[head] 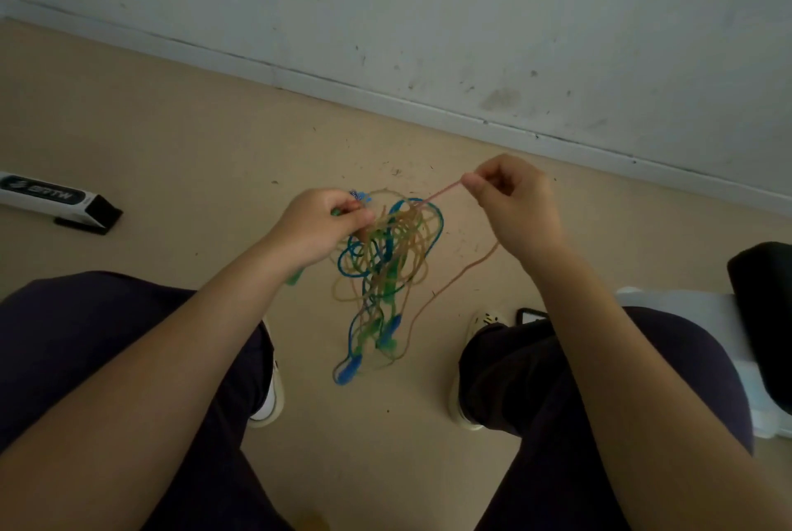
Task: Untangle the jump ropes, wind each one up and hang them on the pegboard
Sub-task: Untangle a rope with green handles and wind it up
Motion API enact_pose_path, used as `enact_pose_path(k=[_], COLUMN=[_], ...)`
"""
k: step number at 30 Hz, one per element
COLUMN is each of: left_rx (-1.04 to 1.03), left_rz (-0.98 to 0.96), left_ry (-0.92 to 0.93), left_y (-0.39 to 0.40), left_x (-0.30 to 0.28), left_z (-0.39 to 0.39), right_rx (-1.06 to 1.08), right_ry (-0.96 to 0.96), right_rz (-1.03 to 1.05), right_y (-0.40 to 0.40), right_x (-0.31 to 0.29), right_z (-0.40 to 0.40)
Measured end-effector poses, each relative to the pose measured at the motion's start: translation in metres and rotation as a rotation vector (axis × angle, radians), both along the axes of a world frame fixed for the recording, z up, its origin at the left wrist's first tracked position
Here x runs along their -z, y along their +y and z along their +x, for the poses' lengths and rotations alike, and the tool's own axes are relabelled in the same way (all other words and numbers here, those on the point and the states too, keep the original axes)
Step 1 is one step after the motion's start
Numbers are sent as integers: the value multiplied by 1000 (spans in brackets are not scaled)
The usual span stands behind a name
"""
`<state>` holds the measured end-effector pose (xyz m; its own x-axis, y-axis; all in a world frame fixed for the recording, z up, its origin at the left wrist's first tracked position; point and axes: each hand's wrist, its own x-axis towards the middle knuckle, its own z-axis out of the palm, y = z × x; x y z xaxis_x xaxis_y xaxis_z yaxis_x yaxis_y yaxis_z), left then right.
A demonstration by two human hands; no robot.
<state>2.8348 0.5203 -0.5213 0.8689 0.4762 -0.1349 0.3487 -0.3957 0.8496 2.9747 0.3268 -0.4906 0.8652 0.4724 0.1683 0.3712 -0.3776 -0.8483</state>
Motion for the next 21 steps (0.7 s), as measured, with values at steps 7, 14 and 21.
enact_pose_path(k=[7,14,21], left_rx=[-46,-54,-8], left_rz=[-212,-69,-41], left_ry=[-27,1,34], left_y=[-6,-8,-6], left_x=[-4,-4,-5], left_z=[-1,-1,-3], right_rx=[-291,-400,-399], right_ry=[71,130,184], right_rz=[-464,-507,-522], right_y=[7,13,18], right_x=[8,8,5], right_z=[-18,-23,-30])
